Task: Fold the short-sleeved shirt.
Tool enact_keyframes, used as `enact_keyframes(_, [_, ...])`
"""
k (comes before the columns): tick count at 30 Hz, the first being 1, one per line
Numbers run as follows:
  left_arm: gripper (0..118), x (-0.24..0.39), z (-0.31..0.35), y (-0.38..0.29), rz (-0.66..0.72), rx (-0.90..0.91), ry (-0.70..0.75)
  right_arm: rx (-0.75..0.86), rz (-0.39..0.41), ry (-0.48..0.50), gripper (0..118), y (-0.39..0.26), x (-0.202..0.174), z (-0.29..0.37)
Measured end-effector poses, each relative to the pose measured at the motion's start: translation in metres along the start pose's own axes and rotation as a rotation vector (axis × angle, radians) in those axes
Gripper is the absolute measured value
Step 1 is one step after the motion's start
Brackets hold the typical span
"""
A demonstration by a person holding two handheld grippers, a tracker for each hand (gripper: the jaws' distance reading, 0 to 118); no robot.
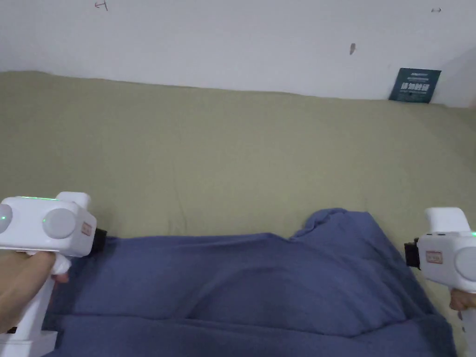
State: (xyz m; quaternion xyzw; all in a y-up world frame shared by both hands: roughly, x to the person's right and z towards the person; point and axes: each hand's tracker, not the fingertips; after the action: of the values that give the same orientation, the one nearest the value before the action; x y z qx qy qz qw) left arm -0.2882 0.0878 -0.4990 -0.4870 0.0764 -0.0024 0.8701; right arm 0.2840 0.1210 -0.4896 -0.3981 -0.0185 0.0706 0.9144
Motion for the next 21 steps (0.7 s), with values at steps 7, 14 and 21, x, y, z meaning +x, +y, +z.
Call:
enact_keyframes(7, [3,0.008,0.001,0.003,-0.025,-0.008,-0.016,-0.046,-0.029,0.046,42,0.024,0.01,-0.023])
enact_keyframes(14, [3,0.009,-0.004,0.005,-0.021,-0.02,-0.02,-0.166,0.023,0.034,102,0.033,-0.001,-0.087])
enact_keyframes(21, [3,-0.001,0.006,0.004,0.019,0.001,-0.051,-0.102,-0.067,0.108,3,0.02,-0.001,-0.051])
